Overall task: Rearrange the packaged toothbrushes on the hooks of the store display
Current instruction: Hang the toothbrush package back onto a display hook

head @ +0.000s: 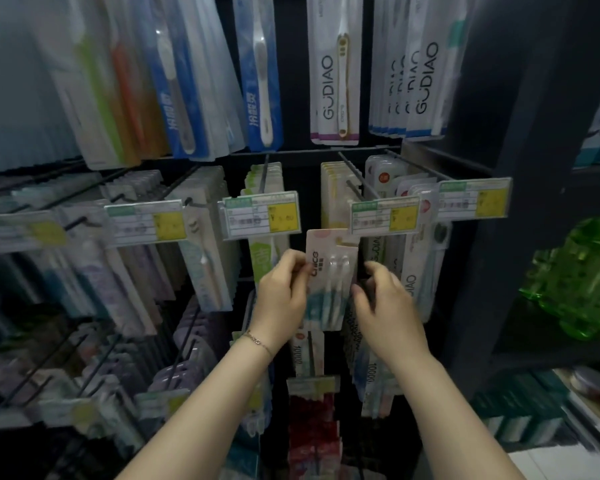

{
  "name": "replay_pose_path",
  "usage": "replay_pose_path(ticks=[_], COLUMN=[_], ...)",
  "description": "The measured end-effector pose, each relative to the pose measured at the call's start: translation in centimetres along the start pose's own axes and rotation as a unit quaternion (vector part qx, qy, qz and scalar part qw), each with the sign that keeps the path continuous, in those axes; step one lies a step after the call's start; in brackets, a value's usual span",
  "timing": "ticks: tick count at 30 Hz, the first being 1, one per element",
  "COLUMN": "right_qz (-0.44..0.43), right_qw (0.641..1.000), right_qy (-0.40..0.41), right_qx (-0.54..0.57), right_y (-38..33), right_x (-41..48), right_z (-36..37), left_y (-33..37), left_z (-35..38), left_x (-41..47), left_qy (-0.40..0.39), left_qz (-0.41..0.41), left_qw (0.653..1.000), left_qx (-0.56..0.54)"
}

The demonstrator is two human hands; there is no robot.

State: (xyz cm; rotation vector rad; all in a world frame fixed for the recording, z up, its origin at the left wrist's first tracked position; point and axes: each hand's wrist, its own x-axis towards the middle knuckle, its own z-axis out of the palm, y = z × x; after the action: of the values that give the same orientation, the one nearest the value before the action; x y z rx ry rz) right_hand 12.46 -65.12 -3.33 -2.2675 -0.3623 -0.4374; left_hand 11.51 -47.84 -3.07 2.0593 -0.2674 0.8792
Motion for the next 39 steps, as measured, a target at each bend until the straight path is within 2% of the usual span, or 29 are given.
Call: replay_pose_path(ticks=[9,13,17,21,29,39], right_qz=[-0.094,-0.129,-0.131,-0.138,-0.128,-0.104], right_qw=[0.993,0.981,0.967,0.96,0.961,0.959], right_qy=[-0.057,-0.081,-0.087,-0.102,-0.082,-0.057], right_qx=[0.052,0.117,0.198,0.22,0.232,0.259], right_y=[-1.4,-2.6,-4.1,-5.6,-10.7,-18.9], right_x=[0.7,0.4,-0.4,-1.3,-3.1,-6.3], right_z=[1.9,2.0,2.8,4.4,9.0,16.4], left_y=[0.8,1.5,1.7,1.0,-2.8,-6.9], left_z=[-3.2,-4.7,-6.1,-8.1,-14.3,-24.4], left_x=[-1.7,-2.3,-3.1,-4.2,-7.0,-8.9], left_qy=[0.013,0.039,0.069,0.083,0.036,0.03], left_qz=[-0.055,-0.061,-0.077,-0.112,-0.13,-0.153], left_qw=[0.998,0.997,0.994,0.99,0.991,0.988], left_qx=[-0.017,-0.018,-0.021,-0.025,-0.024,-0.019])
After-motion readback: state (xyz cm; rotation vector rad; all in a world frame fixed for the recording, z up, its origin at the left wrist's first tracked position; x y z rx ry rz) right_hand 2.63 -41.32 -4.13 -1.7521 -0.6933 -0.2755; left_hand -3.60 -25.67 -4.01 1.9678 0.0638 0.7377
